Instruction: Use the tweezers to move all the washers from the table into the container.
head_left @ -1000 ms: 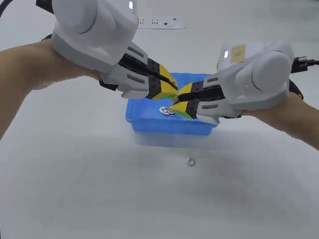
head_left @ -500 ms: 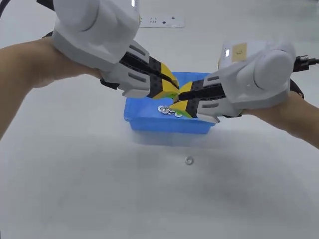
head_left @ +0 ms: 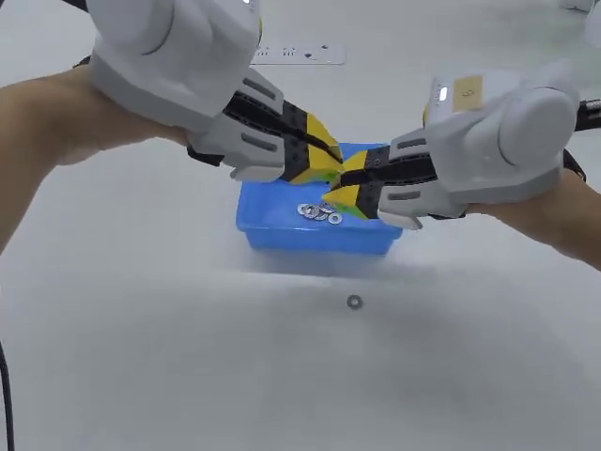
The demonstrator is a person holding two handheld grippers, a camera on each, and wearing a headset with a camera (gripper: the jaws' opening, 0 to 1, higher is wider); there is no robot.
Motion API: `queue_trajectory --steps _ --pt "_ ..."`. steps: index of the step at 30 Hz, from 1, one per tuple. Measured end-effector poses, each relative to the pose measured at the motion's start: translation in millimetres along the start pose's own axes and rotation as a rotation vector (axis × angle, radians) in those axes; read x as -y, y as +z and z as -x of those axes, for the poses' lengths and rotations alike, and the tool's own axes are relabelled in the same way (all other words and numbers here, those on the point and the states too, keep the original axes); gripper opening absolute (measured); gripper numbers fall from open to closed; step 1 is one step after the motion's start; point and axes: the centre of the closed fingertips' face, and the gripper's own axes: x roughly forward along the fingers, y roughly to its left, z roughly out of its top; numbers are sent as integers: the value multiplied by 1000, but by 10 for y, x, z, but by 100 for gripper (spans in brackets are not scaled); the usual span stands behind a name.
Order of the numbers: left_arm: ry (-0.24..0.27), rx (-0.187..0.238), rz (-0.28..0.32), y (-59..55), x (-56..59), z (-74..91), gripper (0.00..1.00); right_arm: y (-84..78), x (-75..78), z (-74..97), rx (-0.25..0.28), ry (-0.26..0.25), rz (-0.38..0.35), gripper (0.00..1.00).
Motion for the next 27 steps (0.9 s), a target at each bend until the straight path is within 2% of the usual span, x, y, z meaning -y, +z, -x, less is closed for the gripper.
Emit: queue_trajectory --steps 5,11,16,21,27 --pt "0 4 -18 97 96 38 6 73 -97 105 12 3 14 10" --pt "-5 12 -26 194 264 61 6 105 -241 221 13 2 24 10" --pt "-18 13 -30 265 492 39 6 89 -426 296 18 12 12 10" --pt "-17 19 -7 251 638 3 6 24 -562 300 1 15 0 10" --pt "-38 5 11 194 774 -30 6 -58 -724 278 -3 25 -23 10"
